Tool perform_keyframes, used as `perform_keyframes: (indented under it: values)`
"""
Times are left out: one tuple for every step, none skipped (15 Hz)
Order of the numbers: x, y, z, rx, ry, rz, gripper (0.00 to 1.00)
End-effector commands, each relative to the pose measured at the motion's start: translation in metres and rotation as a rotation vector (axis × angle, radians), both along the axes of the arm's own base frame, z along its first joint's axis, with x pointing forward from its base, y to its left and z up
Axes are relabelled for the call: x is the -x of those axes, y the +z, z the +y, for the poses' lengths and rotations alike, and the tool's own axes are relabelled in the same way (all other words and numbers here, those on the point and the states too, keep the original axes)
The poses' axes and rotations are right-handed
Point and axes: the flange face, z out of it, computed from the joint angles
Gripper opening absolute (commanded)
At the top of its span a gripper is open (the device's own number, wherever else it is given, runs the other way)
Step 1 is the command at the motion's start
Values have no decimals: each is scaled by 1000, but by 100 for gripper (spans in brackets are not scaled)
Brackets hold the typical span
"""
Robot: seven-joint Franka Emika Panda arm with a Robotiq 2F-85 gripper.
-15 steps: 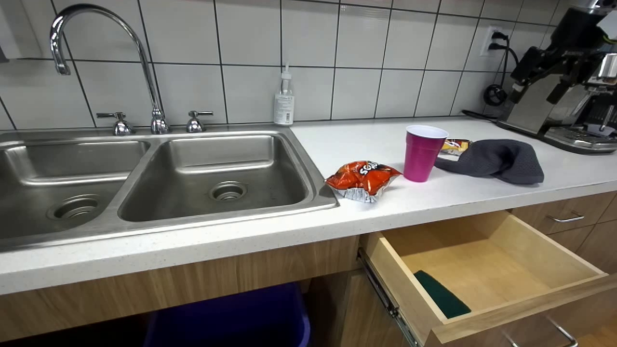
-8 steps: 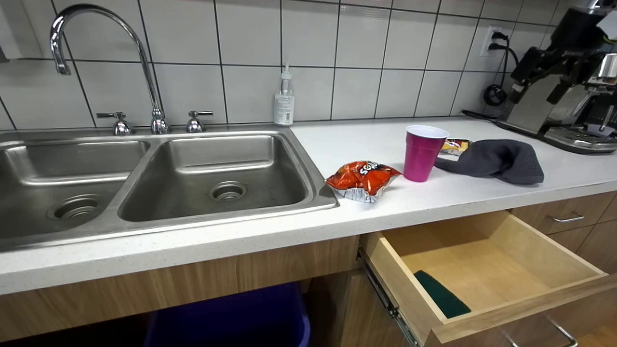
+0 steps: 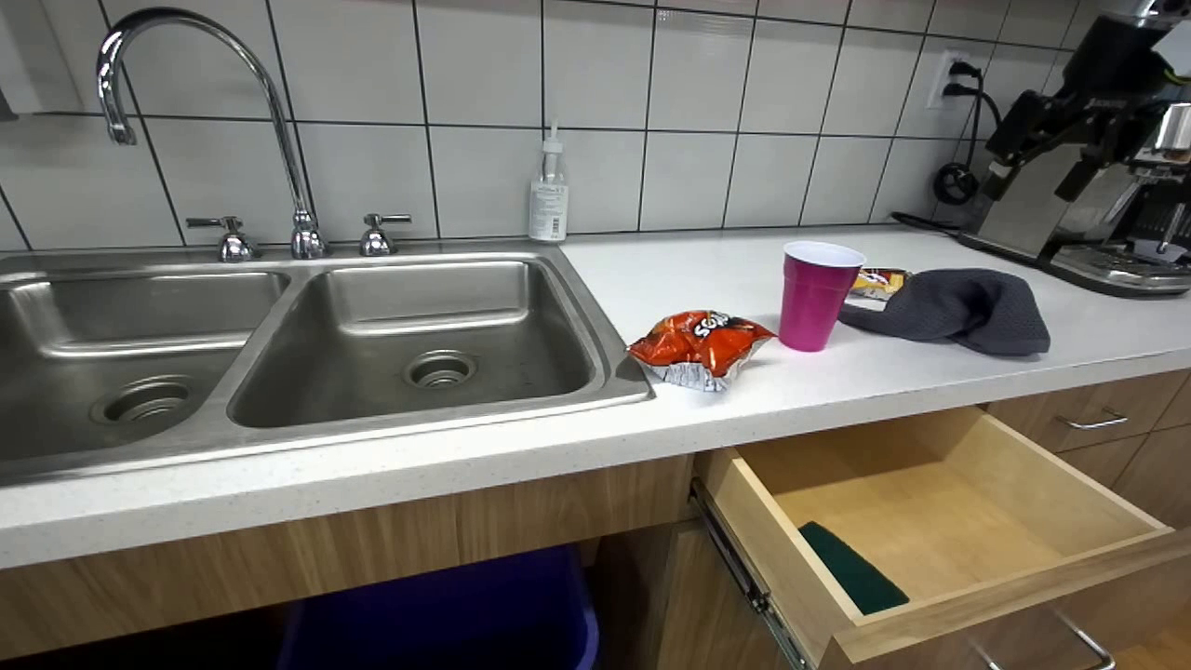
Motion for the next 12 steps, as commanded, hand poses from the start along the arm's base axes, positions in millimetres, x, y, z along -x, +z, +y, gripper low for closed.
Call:
perform_keyframes:
  values:
    - [0, 0, 0, 0, 0, 1, 100]
    - [0, 0, 0, 0, 0, 1, 100]
    - [0, 0, 0, 0, 0, 1, 100]
    - [0, 0, 0, 0, 0, 1, 100]
    - [0, 0, 0, 0, 0, 1, 100]
    - [0, 1, 0, 0, 0, 1, 100]
    - [-1, 2, -1, 4, -2, -4, 100]
    - [-2, 3, -1, 8, -2, -7, 100]
    - [-3, 3, -1, 12, -3, -11, 100]
    - [-4, 4, -2, 12, -8, -13, 100]
    - [-6, 4, -2, 11, -19, -17, 100]
    - [-7, 5, -2, 8, -26, -18, 100]
